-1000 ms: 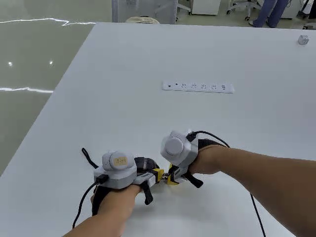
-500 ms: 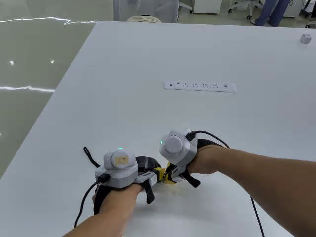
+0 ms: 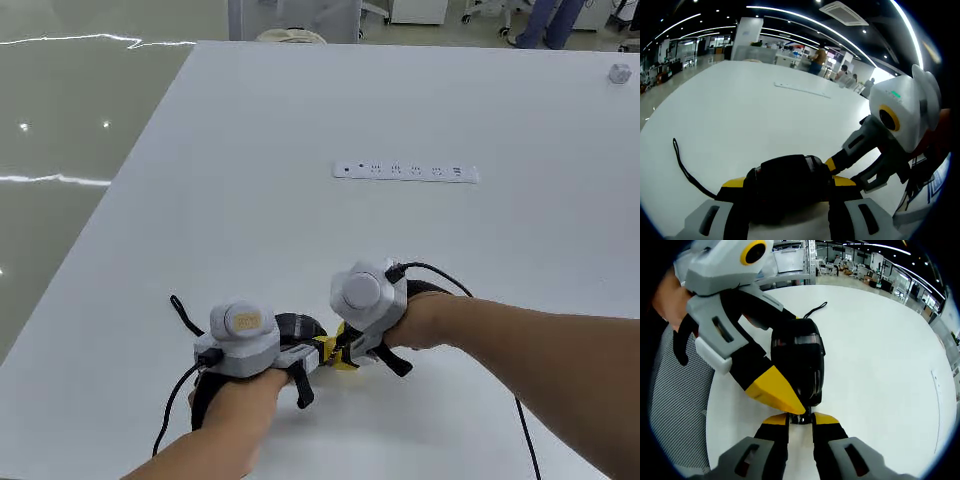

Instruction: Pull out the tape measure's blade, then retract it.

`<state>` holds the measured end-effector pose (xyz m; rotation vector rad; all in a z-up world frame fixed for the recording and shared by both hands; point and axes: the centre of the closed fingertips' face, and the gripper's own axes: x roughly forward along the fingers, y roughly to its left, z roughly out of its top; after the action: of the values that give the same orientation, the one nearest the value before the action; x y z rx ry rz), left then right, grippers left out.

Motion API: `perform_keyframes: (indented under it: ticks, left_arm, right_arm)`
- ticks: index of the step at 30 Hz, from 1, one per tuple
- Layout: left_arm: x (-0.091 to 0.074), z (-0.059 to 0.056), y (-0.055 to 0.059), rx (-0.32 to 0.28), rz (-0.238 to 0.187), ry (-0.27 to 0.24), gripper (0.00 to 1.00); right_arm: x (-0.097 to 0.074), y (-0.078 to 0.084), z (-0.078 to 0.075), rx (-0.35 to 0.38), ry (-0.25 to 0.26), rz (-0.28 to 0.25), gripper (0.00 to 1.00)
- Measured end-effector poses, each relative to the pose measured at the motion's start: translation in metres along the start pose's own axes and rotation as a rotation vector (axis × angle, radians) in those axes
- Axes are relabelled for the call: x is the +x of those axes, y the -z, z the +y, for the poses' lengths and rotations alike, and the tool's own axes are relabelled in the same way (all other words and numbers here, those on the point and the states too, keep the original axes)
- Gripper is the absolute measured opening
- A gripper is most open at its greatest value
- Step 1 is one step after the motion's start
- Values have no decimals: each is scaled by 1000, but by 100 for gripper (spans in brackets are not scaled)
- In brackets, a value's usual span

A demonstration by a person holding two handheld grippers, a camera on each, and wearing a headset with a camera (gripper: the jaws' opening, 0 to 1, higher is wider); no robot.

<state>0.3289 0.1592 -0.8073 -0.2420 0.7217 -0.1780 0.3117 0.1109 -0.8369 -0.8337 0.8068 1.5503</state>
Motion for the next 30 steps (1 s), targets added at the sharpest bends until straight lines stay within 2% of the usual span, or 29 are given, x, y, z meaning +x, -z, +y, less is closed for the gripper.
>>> perform_keyframes:
  ticks: [3, 9, 13, 18, 30]
  left_arm:
    - [0, 0, 0, -1, -2, 1, 60]
    - [0, 0, 0, -2, -3, 2, 60]
    - [0, 0, 0, -4, -4, 3, 60]
    - [1, 0, 0, -8, -4, 3, 60]
    - [-1, 1, -1, -28, -5, 11, 60]
  right_arm:
    - [-2, 3, 3, 9, -9, -8, 22]
    - [-5, 10, -2, -15, 20, 13, 17]
    - [-4, 9, -4, 38, 30, 12, 15]
    - [-4, 8, -4, 44, 31, 27, 14]
    - [-2, 4, -3, 47, 29, 4, 13]
